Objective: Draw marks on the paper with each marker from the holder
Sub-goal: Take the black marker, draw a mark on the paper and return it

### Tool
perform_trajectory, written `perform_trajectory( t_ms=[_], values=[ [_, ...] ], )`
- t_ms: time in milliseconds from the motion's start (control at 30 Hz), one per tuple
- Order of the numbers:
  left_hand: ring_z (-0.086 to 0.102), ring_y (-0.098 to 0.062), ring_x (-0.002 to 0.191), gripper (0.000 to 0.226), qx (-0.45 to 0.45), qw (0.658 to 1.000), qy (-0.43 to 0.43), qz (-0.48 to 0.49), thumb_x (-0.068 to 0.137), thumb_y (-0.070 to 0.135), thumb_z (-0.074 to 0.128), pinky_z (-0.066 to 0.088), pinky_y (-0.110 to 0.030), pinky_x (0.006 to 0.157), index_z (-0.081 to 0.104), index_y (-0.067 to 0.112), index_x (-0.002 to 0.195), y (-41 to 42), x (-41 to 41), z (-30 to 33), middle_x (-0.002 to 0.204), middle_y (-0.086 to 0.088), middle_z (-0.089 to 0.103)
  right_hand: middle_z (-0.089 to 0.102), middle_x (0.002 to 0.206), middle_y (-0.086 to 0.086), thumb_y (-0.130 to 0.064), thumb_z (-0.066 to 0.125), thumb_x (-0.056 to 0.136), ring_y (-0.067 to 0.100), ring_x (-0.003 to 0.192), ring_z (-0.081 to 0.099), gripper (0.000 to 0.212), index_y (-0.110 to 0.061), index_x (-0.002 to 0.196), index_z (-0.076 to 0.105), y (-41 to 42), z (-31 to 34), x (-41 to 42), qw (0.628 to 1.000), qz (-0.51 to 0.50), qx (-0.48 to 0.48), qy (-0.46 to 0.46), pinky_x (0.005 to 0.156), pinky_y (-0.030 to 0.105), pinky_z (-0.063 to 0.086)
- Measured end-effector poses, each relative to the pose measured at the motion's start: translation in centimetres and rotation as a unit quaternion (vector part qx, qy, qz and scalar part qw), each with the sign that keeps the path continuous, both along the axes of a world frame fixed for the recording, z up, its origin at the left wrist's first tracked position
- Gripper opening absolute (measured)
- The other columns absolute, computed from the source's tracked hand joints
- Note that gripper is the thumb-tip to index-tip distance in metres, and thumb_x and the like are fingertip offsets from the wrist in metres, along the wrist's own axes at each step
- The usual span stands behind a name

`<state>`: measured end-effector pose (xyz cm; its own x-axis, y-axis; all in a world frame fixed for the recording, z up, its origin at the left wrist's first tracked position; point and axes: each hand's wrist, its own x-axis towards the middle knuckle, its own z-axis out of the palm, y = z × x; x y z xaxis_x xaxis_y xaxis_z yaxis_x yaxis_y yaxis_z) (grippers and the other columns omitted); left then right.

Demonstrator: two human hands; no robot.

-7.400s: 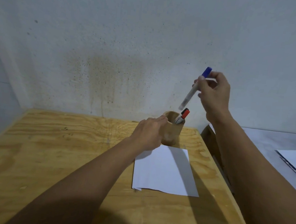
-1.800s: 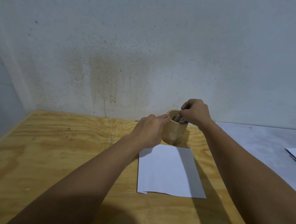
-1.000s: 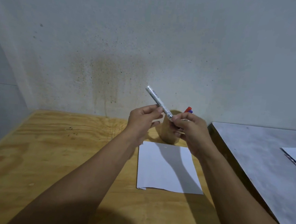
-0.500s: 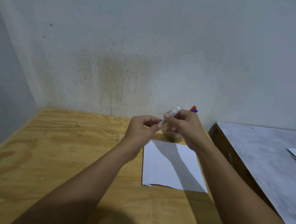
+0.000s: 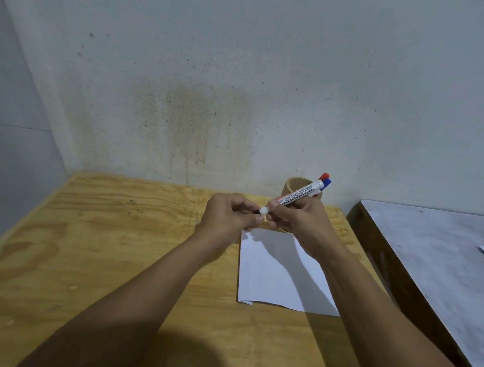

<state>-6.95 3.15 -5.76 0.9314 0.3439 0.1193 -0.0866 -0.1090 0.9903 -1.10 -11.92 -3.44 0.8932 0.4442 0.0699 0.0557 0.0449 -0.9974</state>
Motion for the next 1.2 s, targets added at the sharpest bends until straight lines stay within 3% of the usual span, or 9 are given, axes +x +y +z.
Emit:
perform_trajectory(
  t_ms=[233,333,467,567,633,733,833,900,1200],
  values=[
    [0.055,-0.021,0.049,0.006,0.069,0.992,0.103,-0.010,0.075,-0.002,0.072,0.046,-0.030,0.050,0.070,0.000,0.070,3.0,-0.5,-0.9,0.057,-0.014,0.061,0.059,0.062,0.015,0.003,0.058,0.091,0.026,0.058,0.049,0.019,0.001,0.073,0.063,-1.0,0.3,0.9,0.997,-0.074,0.011,-0.025,0.056,0.031,0.044],
    [0.063,-0.015,0.072,0.006,0.286,0.950,0.121,0.031,0.077,0.002,0.072,0.047,-0.016,0.059,0.074,0.003,0.082,5.2,0.0,-1.8,0.078,-0.003,0.064,0.066,0.062,0.007,-0.004,0.054,0.096,0.023,0.056,0.057,0.020,-0.004,0.077,0.059,-0.9,-0.2,0.8,0.996,-0.093,0.001,-0.006,0.053,0.029,0.052],
    [0.056,-0.026,0.084,0.014,0.466,0.877,0.116,0.003,0.083,-0.002,0.059,0.037,-0.027,0.064,0.071,-0.002,0.076,6.1,0.7,-2.9,0.085,-0.007,0.047,0.064,0.075,0.021,-0.003,0.056,0.094,0.022,0.057,0.067,0.007,-0.001,0.087,0.055,0.4,-2.2,0.4,0.993,-0.117,-0.016,-0.014,0.050,0.031,0.056],
    [0.053,-0.023,0.079,0.018,0.449,0.886,0.115,0.013,0.081,-0.004,0.060,0.037,-0.027,0.061,0.061,0.006,0.066,5.9,0.7,-4.0,0.082,-0.005,0.048,0.066,0.082,0.024,0.001,0.062,0.089,0.020,0.064,0.071,0.010,-0.002,0.095,0.055,0.9,-3.2,0.0,0.992,-0.102,-0.038,-0.056,0.058,0.031,0.059],
    [0.055,-0.024,0.091,0.018,0.423,0.899,0.105,0.031,0.080,-0.002,0.066,0.045,-0.030,0.074,0.067,0.006,0.096,5.9,0.7,-4.2,0.095,-0.008,0.057,0.066,0.082,0.024,0.007,0.064,0.086,0.023,0.068,0.071,0.020,-0.010,0.088,0.053,1.3,-3.4,-0.4,0.993,-0.094,-0.037,-0.059,0.063,0.036,0.061],
    [0.050,-0.025,0.116,0.060,0.417,0.902,0.090,0.069,0.075,0.009,0.075,0.047,-0.040,0.095,0.050,0.009,0.130,5.5,0.0,-4.3,0.125,-0.009,0.050,0.066,0.081,0.026,0.009,0.067,0.082,0.032,0.072,0.070,0.025,-0.012,0.080,0.054,1.8,-3.4,-0.5,0.993,-0.105,-0.025,-0.040,0.069,0.044,0.062],
    [0.050,-0.027,0.108,0.046,0.533,0.838,-0.041,0.108,0.072,0.017,0.076,0.047,-0.042,0.090,0.061,0.007,0.114,4.1,-1.5,-4.0,0.118,-0.011,0.055,0.069,0.076,0.023,0.004,0.071,0.082,0.039,0.075,0.072,0.019,-0.010,0.075,0.060,2.1,-4.0,-0.4,0.992,-0.117,-0.030,-0.026,0.071,0.048,0.061],
    [0.054,-0.026,0.095,0.026,0.539,0.832,-0.111,0.067,0.075,0.018,0.070,0.049,-0.042,0.080,0.067,0.006,0.097,2.8,-2.2,-4.2,0.101,-0.010,0.062,0.068,0.073,0.025,0.003,0.071,0.082,0.042,0.071,0.071,0.017,-0.007,0.072,0.061,2.4,-4.4,-0.5,0.992,-0.119,-0.033,-0.028,0.070,0.052,0.061],
    [0.057,-0.021,0.100,0.045,0.562,0.825,-0.052,-0.032,0.084,0.047,0.047,0.042,-0.035,0.082,0.072,0.012,0.097,1.7,-2.6,-6.9,0.110,-0.003,0.068,0.064,0.070,0.007,0.004,0.071,0.082,0.003,0.060,0.065,0.013,-0.005,0.078,0.062,2.4,-5.8,-1.1,0.989,-0.133,-0.036,-0.052,0.058,0.014,0.053]
  ],
)
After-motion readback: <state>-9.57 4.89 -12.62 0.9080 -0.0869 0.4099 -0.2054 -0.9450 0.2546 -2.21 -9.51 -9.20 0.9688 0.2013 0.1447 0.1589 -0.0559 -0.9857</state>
